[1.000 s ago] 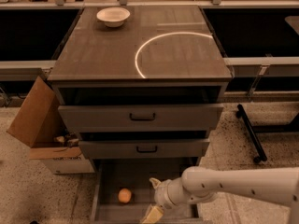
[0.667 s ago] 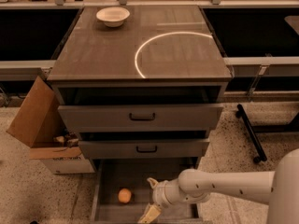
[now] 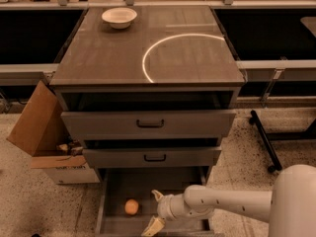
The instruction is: Pick orange from bottom drawer and place on counter
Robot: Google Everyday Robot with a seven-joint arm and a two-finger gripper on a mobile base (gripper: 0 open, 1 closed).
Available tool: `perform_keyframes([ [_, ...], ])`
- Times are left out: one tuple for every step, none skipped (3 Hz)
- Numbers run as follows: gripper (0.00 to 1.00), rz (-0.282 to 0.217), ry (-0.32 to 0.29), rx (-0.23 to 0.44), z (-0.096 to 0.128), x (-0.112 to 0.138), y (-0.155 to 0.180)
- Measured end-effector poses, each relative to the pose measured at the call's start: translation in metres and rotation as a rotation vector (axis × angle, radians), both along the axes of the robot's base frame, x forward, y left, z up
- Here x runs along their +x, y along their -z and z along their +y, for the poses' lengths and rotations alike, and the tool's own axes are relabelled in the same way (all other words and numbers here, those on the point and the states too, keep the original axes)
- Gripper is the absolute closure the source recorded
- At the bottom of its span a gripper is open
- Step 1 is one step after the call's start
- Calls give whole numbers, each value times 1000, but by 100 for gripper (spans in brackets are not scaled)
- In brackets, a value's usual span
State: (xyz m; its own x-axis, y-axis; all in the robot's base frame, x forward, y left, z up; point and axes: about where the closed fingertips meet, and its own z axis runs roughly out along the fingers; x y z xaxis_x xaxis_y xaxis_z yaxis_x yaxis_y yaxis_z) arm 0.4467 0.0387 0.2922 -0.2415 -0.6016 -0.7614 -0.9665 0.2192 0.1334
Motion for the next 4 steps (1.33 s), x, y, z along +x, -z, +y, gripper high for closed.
perform_keyframes([
  [0, -22, -15, 18, 5, 9, 11],
  [0, -80, -55, 34, 16, 26, 27],
  [0, -141, -87, 45, 30, 45, 46],
  [0, -192, -104, 52, 42, 62, 67],
])
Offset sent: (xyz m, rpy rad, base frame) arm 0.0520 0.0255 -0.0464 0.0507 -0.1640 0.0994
